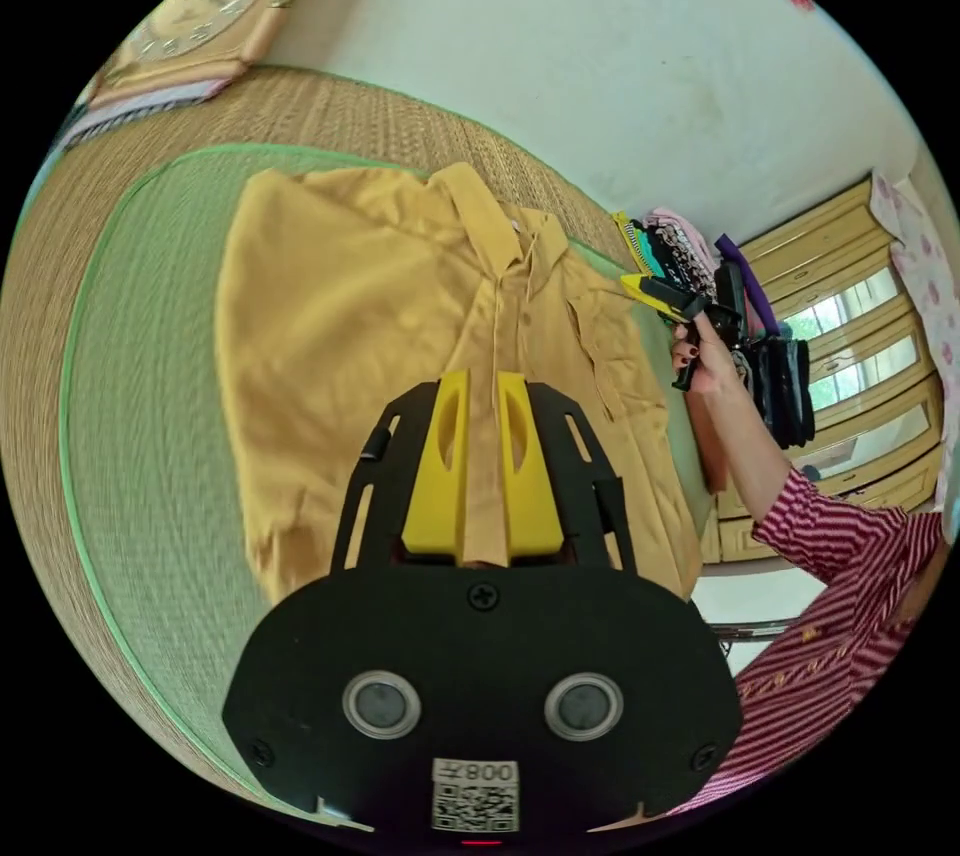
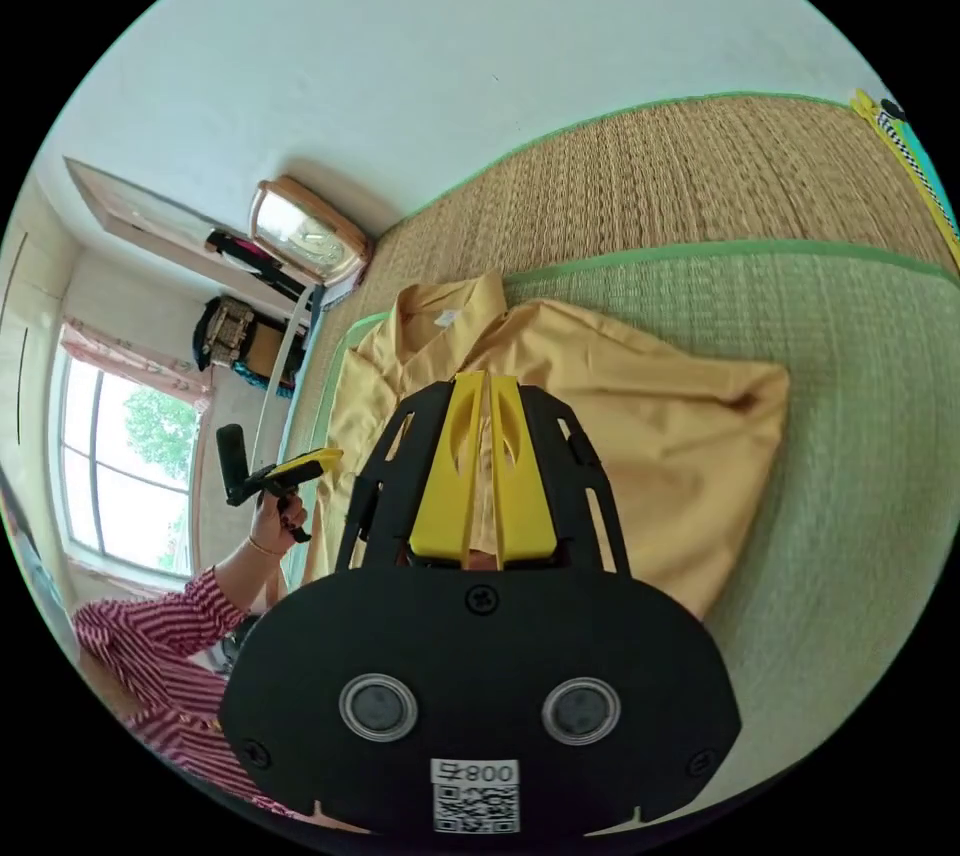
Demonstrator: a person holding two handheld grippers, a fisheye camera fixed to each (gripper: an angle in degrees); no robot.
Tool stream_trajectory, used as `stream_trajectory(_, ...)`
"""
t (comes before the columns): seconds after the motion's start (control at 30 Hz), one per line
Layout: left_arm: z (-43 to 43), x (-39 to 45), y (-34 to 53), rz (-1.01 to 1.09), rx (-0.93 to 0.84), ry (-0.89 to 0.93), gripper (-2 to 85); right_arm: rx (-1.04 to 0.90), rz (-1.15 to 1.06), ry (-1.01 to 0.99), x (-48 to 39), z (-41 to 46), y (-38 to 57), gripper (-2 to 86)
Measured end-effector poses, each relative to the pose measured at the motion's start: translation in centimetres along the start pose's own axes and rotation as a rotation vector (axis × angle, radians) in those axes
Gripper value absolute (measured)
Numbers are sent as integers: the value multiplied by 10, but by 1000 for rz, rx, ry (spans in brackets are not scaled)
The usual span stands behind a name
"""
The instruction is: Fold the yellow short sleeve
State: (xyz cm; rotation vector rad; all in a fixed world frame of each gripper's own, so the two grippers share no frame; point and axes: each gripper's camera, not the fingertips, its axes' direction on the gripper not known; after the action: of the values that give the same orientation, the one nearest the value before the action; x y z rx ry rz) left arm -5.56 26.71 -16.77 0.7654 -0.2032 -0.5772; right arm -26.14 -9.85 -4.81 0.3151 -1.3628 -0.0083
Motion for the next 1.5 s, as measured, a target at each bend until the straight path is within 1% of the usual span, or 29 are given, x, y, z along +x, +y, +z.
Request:
stream_trajectory(0.1, -19, -25, 67, -114, 6, -8, 64, -31, -7, 24, 0, -53, 72, 39)
stream_trajectory(0.17, -29, -42, 117, -212, -8, -14, 70, -50, 37, 33, 7, -85, 121, 52)
stream_trajectory(0.23, -31, -52, 151, -267, -28, -1, 73, -64, 122, 27, 16, -125, 187, 65)
stream_trajectory(0.37, -27, -71, 216, -382, -60, 10, 66, -42, 272, 9, 25, -183, 277, 76)
stream_trajectory(0.47, -17, -84, 250, -431, -59, 69, 52, 6, 366, -14, 28, -225, 339, 80)
stream_trajectory(0.53, -10, -90, 264, -426, -61, 50, 47, -10, 434, 26, 31, -246, 378, 84)
stream_trajectory(0.63, 6, -103, 280, -405, -82, 31, 42, 1, 506, 26, 36, -269, 416, 91)
stream_trajectory(0.73, 23, -116, 290, -381, -107, 14, 39, 4, 520, 55, 34, -286, 435, 97)
stream_trajectory(0.83, 42, -131, 301, -372, -115, 42, 40, -30, 517, 59, 33, -292, 440, 102)
stream_trajectory(1.07, 84, -167, 329, -362, -131, 109, 34, -21, 532, -32, 38, -304, 443, 97)
stream_trajectory(1.2, 106, -182, 343, -351, -150, 133, 30, -12, 544, -67, 42, -318, 444, 81)
stream_trajectory(1.37, 134, -199, 363, -330, -205, 108, 40, -33, 547, -78, 41, -330, 443, 44)
stream_trajectory(1.5, 142, -210, 379, -319, -175, 158, 43, -52, 534, -134, 37, -342, 441, 16)
